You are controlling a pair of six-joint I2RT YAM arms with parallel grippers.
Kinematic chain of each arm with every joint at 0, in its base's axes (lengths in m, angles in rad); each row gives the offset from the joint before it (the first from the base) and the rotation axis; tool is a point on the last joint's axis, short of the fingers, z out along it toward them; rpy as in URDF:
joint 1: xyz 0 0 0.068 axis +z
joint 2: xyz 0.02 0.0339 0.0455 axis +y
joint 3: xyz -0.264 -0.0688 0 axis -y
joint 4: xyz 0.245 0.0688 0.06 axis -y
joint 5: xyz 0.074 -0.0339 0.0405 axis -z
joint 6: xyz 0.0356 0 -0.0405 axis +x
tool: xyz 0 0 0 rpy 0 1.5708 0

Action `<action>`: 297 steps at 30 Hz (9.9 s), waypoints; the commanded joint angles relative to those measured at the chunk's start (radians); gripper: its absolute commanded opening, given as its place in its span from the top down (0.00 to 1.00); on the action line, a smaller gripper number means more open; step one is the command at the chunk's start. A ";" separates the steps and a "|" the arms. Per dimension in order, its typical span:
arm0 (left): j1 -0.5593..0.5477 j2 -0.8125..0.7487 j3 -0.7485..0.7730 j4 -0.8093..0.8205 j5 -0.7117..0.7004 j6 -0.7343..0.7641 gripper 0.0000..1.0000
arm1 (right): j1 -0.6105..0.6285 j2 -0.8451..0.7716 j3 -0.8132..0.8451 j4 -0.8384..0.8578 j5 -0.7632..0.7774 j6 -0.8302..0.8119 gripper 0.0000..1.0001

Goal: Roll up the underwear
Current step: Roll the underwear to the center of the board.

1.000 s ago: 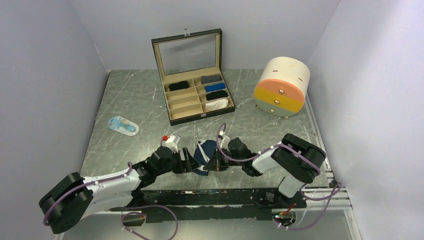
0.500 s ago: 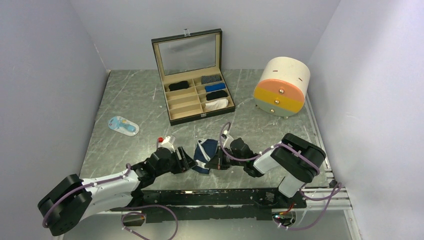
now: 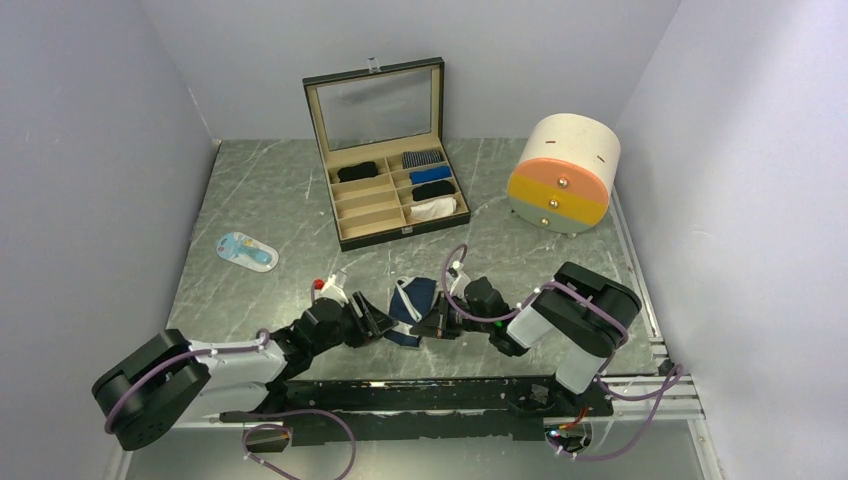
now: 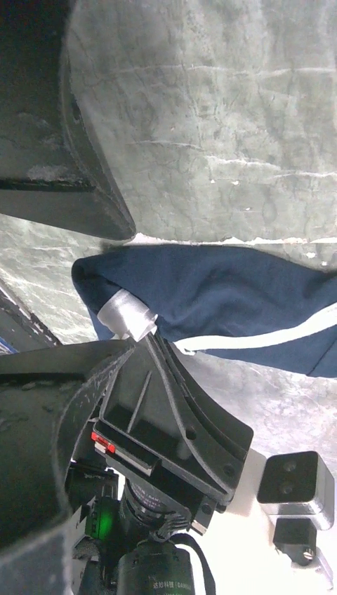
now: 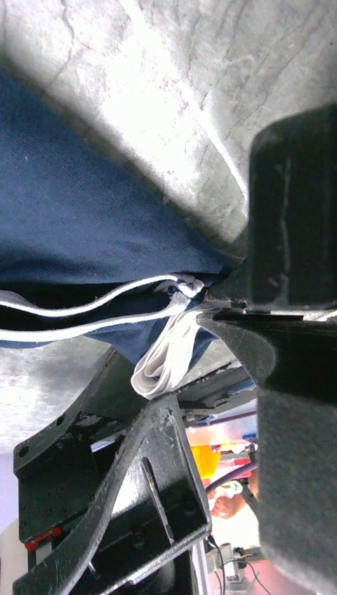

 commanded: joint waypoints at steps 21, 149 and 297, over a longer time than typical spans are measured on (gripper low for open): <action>-0.004 0.200 -0.028 -0.225 -0.081 0.055 0.80 | -0.026 -0.114 0.010 -0.091 -0.005 -0.057 0.70; 0.055 0.003 0.017 -0.302 0.020 -0.042 0.95 | 0.582 -0.163 0.074 -0.081 0.694 -1.549 0.44; 0.028 0.023 0.150 -0.532 -0.053 0.091 0.56 | 0.465 -0.114 0.277 -0.521 0.624 -1.141 0.95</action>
